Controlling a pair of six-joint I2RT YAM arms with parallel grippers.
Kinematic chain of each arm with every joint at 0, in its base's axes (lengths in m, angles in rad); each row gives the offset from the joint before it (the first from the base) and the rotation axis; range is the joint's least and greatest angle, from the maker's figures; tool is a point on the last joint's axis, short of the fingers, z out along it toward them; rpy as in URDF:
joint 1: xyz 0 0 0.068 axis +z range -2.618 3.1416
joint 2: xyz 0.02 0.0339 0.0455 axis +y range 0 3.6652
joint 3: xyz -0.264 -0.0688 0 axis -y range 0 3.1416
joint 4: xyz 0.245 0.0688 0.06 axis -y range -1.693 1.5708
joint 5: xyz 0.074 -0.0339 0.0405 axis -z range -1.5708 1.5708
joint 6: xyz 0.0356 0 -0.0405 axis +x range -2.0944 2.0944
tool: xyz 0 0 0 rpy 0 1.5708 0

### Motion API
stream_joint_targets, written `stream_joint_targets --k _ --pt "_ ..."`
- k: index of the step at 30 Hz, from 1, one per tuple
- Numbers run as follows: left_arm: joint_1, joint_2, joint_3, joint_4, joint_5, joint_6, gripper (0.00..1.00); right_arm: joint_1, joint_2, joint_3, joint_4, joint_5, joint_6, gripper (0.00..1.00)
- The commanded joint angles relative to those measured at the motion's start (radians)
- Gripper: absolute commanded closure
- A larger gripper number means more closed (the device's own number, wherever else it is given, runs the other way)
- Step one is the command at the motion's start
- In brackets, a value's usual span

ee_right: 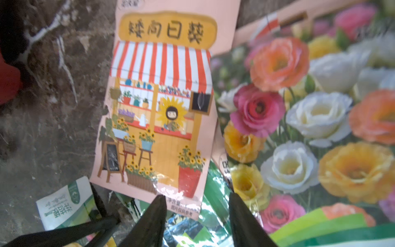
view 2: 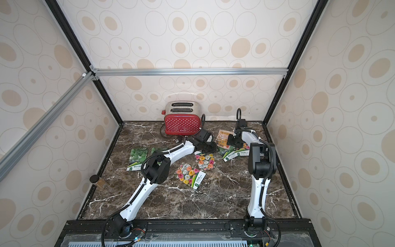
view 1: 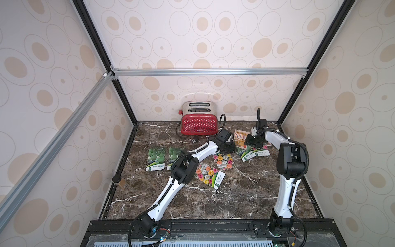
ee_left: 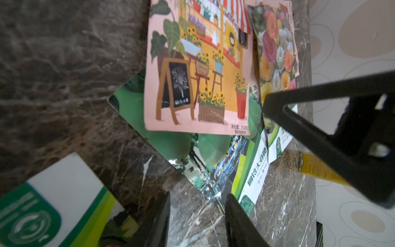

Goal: Arrange the seed packets in a row
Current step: Pick up the seed packet from the center of the board.

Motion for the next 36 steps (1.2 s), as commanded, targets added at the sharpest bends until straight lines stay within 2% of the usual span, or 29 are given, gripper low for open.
stream_joint_targets --k 1,15,24,27,36 --pt "-0.004 0.105 -0.042 -0.168 -0.028 -0.019 0.56 -0.001 0.055 0.043 -0.077 0.013 -0.044 0.49" --pt "-0.004 0.105 -0.054 -0.135 -0.017 -0.036 0.56 -0.001 0.116 0.098 -0.111 -0.013 -0.064 0.49" --pt "-0.005 0.118 -0.044 -0.118 -0.003 -0.056 0.57 -0.001 0.171 0.204 -0.2 -0.004 -0.071 0.49" --pt "-0.005 0.125 -0.033 -0.118 -0.002 -0.059 0.57 -0.001 0.141 0.148 -0.189 -0.024 -0.058 0.49" --pt "-0.006 0.144 -0.029 -0.108 0.006 -0.065 0.58 0.009 -0.032 -0.159 -0.08 -0.151 -0.03 0.51"
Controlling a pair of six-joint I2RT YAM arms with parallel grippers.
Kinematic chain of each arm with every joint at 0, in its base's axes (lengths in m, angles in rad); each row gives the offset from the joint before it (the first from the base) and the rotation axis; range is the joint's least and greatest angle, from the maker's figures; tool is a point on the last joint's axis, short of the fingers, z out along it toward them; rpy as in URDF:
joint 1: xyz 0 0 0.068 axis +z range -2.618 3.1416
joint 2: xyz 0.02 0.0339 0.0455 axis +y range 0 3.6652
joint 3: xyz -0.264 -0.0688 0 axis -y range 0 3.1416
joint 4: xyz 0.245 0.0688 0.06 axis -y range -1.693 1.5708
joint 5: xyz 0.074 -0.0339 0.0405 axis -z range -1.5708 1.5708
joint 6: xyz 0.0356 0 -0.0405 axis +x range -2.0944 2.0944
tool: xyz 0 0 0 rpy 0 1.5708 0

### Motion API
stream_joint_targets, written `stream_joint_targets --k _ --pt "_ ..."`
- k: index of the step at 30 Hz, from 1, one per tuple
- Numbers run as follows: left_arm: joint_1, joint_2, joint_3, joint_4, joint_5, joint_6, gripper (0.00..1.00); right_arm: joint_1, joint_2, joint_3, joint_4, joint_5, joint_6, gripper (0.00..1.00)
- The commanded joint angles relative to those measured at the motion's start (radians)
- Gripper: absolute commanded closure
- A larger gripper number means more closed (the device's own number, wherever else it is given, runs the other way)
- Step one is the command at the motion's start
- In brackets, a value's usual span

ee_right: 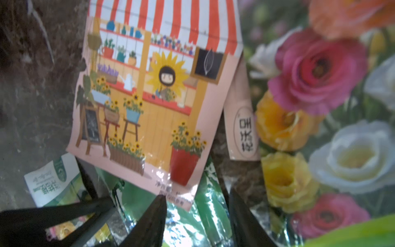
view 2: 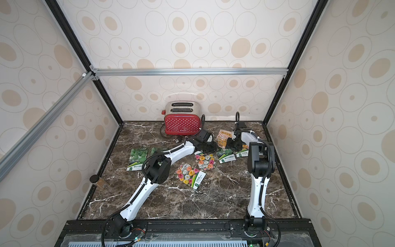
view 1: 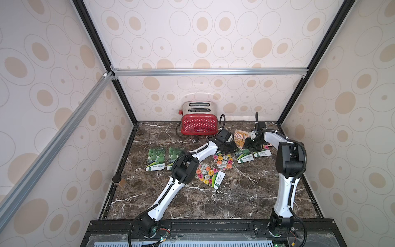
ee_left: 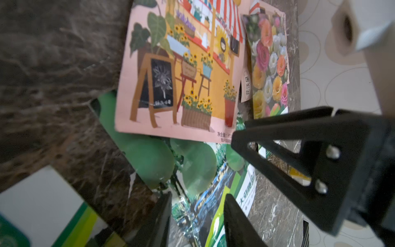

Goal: Arrange the seed packets in a row
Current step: Pick up the seed packet from the center of the board.

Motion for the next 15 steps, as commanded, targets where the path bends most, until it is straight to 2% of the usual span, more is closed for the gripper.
stream_joint_targets --k 1,15 --pt "-0.008 0.121 -0.039 -0.155 -0.036 -0.021 0.58 0.013 -0.034 -0.085 -0.024 -0.07 0.006 0.51" --pt "-0.013 0.127 -0.035 -0.165 -0.034 -0.025 0.59 0.016 -0.09 -0.192 0.077 -0.204 0.053 0.54"
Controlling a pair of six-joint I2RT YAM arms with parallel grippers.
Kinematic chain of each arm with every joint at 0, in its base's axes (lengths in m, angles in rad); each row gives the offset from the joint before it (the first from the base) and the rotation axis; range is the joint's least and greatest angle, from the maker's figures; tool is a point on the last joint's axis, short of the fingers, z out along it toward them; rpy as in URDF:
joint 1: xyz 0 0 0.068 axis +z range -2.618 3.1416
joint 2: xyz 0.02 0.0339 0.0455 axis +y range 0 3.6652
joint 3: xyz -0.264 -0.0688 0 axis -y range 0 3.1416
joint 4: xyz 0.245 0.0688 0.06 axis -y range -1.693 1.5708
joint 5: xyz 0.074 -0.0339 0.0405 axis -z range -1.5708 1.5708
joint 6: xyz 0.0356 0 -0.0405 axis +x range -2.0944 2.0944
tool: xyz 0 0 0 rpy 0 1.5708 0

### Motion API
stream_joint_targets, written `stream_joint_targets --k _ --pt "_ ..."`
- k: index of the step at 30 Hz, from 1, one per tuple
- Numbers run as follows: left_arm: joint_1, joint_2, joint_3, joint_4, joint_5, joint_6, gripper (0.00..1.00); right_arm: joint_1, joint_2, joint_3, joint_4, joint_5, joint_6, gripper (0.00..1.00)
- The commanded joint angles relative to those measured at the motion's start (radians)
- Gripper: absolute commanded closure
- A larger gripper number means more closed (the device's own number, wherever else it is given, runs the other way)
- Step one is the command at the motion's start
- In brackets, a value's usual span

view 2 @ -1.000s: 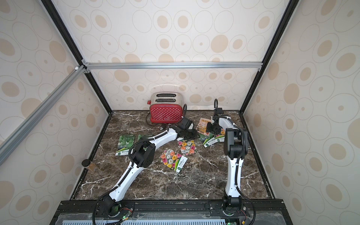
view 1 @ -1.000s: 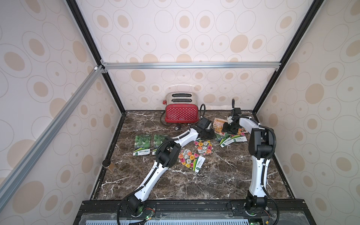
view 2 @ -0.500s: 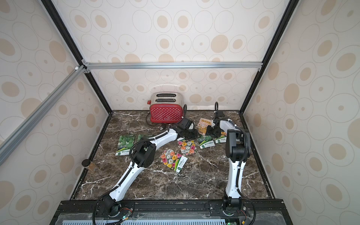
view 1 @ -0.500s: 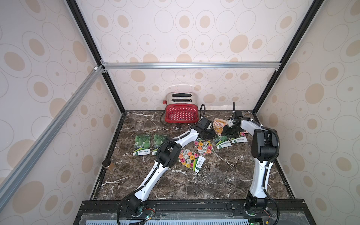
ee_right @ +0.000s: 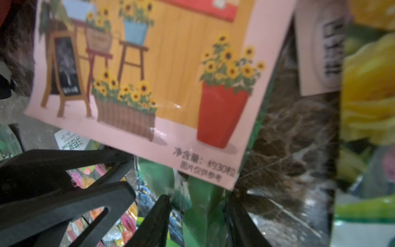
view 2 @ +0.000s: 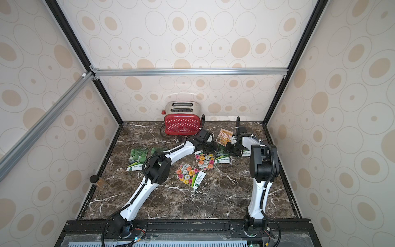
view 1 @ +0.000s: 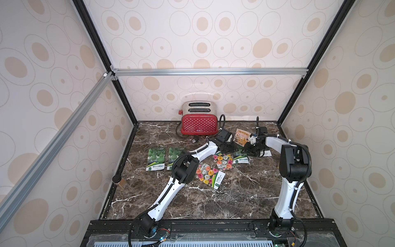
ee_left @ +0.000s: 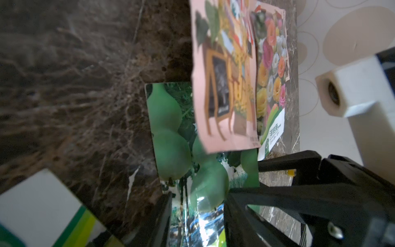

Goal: Arrange the seed packets in a row
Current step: Pick up the seed packet from the center of the board.

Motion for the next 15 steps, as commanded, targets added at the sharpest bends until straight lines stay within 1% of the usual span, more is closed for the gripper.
stream_joint_targets --k 1,3,5,11,14,15 --pt "-0.016 0.123 -0.038 -0.169 -0.04 -0.019 0.59 0.013 -0.004 -0.038 0.013 -0.082 0.023 0.56" --pt "-0.018 0.124 -0.036 -0.17 -0.038 -0.019 0.59 0.013 -0.004 -0.04 0.019 -0.091 0.028 0.59" --pt "-0.016 0.123 -0.036 -0.176 -0.041 -0.015 0.59 0.013 -0.008 -0.042 0.011 -0.068 0.026 0.62" --pt "-0.017 0.11 -0.047 -0.165 -0.046 -0.01 0.6 0.008 -0.032 -0.023 -0.034 -0.038 -0.002 0.64" --pt "-0.018 0.074 -0.082 -0.123 -0.048 -0.005 0.6 0.007 -0.05 -0.009 -0.067 -0.03 -0.016 0.72" --pt "-0.018 0.057 -0.098 -0.11 -0.055 -0.003 0.6 0.007 -0.057 -0.005 -0.076 -0.03 -0.021 0.76"
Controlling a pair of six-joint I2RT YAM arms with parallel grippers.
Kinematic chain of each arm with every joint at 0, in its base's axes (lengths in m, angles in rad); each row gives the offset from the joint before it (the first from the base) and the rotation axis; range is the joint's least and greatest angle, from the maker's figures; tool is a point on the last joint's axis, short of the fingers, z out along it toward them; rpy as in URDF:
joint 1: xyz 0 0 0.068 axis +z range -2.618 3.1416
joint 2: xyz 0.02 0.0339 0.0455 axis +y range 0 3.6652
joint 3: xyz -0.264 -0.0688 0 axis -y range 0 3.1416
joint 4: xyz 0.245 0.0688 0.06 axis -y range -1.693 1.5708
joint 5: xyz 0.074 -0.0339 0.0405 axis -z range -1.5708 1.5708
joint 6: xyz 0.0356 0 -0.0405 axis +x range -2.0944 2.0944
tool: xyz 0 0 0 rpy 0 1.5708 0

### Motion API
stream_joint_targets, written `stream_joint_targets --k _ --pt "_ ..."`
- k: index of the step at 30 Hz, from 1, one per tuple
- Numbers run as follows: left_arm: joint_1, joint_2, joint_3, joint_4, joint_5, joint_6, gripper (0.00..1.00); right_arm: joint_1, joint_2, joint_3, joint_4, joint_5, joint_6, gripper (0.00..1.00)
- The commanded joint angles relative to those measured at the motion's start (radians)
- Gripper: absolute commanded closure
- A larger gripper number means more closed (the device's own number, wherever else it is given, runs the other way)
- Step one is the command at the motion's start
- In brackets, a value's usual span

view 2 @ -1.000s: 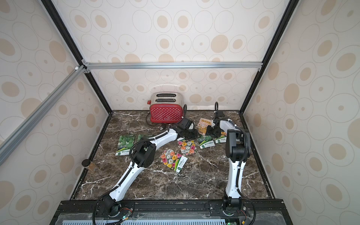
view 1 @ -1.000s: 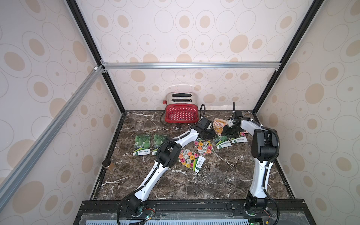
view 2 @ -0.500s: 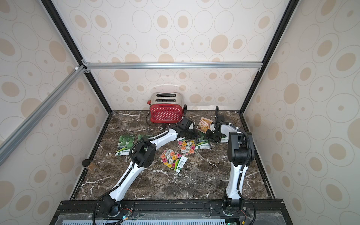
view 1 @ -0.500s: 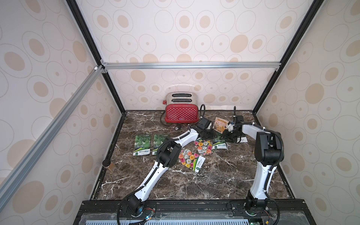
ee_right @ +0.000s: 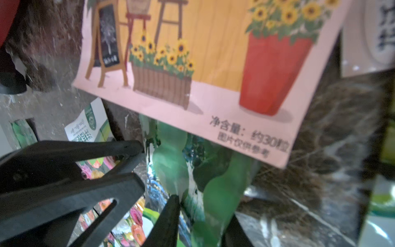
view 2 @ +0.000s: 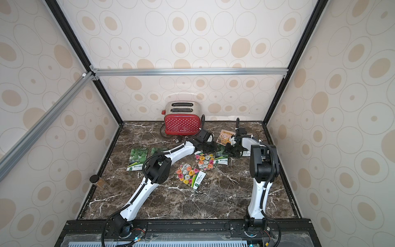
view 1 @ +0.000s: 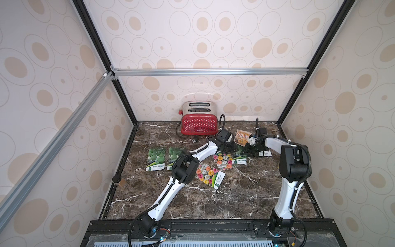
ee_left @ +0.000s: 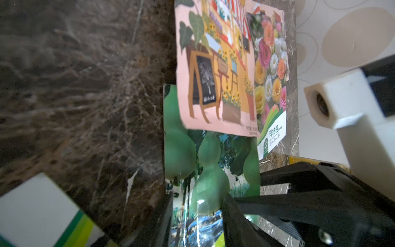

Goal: Arrange the seed packets in a row
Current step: Pick up the seed packet from the center of the board.

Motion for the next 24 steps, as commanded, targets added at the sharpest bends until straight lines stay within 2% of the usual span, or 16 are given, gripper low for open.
stream_joint_targets --k 1,5,10,15,24 --pt "-0.017 0.043 -0.099 -0.118 -0.058 0.001 0.6 0.007 -0.056 0.015 -0.074 -0.003 -0.032 0.8" --pt "-0.013 -0.005 -0.124 -0.086 -0.069 0.013 0.6 0.007 -0.082 0.009 -0.086 -0.035 -0.039 0.89" --pt "-0.007 -0.089 -0.192 -0.048 -0.1 0.033 0.61 0.007 -0.139 0.001 -0.118 -0.073 -0.051 0.9" --pt "0.025 -0.233 -0.346 0.049 -0.131 0.031 0.62 0.006 -0.208 -0.005 -0.168 -0.095 -0.077 0.88" --pt "0.104 -0.449 -0.539 0.064 -0.209 0.073 0.61 0.02 -0.262 -0.09 -0.114 -0.171 -0.031 0.88"
